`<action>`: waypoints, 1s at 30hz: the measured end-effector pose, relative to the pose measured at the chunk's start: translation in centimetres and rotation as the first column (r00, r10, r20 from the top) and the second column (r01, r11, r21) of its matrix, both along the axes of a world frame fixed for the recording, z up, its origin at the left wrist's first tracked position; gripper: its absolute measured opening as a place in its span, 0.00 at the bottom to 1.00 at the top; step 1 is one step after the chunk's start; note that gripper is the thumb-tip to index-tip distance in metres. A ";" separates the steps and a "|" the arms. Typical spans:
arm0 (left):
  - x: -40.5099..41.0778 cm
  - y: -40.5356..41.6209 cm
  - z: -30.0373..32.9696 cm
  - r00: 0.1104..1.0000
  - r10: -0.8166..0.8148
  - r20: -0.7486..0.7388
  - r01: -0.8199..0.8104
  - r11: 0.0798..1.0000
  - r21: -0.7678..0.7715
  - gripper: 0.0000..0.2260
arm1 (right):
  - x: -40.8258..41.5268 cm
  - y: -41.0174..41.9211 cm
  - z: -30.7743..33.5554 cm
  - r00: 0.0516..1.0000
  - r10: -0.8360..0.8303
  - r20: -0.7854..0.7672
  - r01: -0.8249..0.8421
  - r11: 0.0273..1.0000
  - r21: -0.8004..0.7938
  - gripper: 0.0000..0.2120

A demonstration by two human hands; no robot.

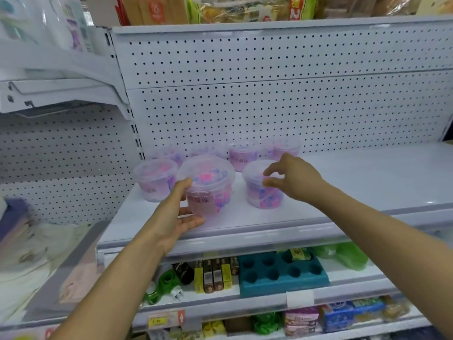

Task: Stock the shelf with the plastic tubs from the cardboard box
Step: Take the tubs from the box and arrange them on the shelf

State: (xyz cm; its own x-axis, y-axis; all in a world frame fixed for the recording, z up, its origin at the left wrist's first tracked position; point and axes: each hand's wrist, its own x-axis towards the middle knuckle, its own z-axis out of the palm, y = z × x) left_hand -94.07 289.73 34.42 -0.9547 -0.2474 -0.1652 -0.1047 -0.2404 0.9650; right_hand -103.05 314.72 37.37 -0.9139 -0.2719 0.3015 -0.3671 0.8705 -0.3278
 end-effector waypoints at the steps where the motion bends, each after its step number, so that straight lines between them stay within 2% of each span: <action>1: 0.0 0.1 0.0 1.000 0.011 0.005 -0.011 1.000 0.004 0.23 | -0.8 0.0 0.0 1.000 0.027 -0.007 -0.027 1.000 0.013 0.13; 4: 0.3 0.6 0.0 0.998 0.052 0.023 -0.053 0.998 0.022 0.24 | -3.4 0.1 -0.1 0.994 0.110 -0.004 -0.110 0.993 0.033 0.12; 11: 0.3 2.9 0.5 0.994 0.111 0.012 -0.111 0.993 0.038 0.23 | -6.9 0.5 -0.5 0.972 0.229 0.062 -0.225 0.973 -0.058 0.15; 14: 0.5 3.8 0.6 0.992 0.129 0.013 -0.129 0.991 0.029 0.21 | -7.1 0.8 -0.5 0.962 0.257 0.090 -0.261 0.965 0.031 0.15; 16: 0.6 4.5 0.7 0.991 0.135 0.021 -0.136 0.990 0.026 0.21 | -6.2 1.3 -0.2 0.964 0.265 0.017 -0.266 0.963 0.038 0.17; 18: 0.5 5.2 0.9 0.991 0.132 0.025 -0.132 0.991 0.032 0.22 | -4.1 2.0 0.4 0.940 0.316 -0.128 -0.332 0.935 -0.124 0.18; 20: 0.3 6.6 1.2 0.993 0.116 0.014 -0.116 0.993 0.030 0.22 | -1.5 2.5 1.4 0.879 0.407 -0.247 -0.464 0.851 -0.247 0.20; 22: -0.1 8.6 1.4 0.997 0.082 -0.002 -0.082 0.997 0.015 0.22 | 0.7 3.0 2.0 0.815 0.463 -0.350 -0.530 0.838 -0.126 0.22; 24: -0.5 11.0 1.6 1.000 0.026 -0.004 -0.026 1.000 0.001 0.19 | 1.9 3.7 2.0 0.722 0.503 -0.476 -0.509 0.851 0.128 0.23; 26: -0.8 13.4 1.9 0.999 -0.040 0.011 0.040 0.999 -0.011 0.15 | 1.9 4.9 1.4 0.650 0.536 -0.539 -0.467 0.841 0.273 0.20; 28: -1.3 15.0 2.0 0.993 -0.102 0.057 0.104 0.994 -0.024 0.15 | 1.4 6.6 0.8 0.650 0.524 -0.551 -0.447 0.849 0.280 0.18; 30: -2.1 16.0 1.8 0.978 -0.178 0.107 0.186 0.980 -0.065 0.20 | 0.8 8.7 0.1 0.659 0.480 -0.578 -0.425 0.873 0.240 0.16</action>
State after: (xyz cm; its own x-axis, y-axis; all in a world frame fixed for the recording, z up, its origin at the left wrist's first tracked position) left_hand -96.14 305.72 36.19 -0.9645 -0.0860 -0.2496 -0.2368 -0.1362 0.9620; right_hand -102.27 323.41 37.50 -0.3002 -0.6500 0.6981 -0.8153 0.5547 0.1659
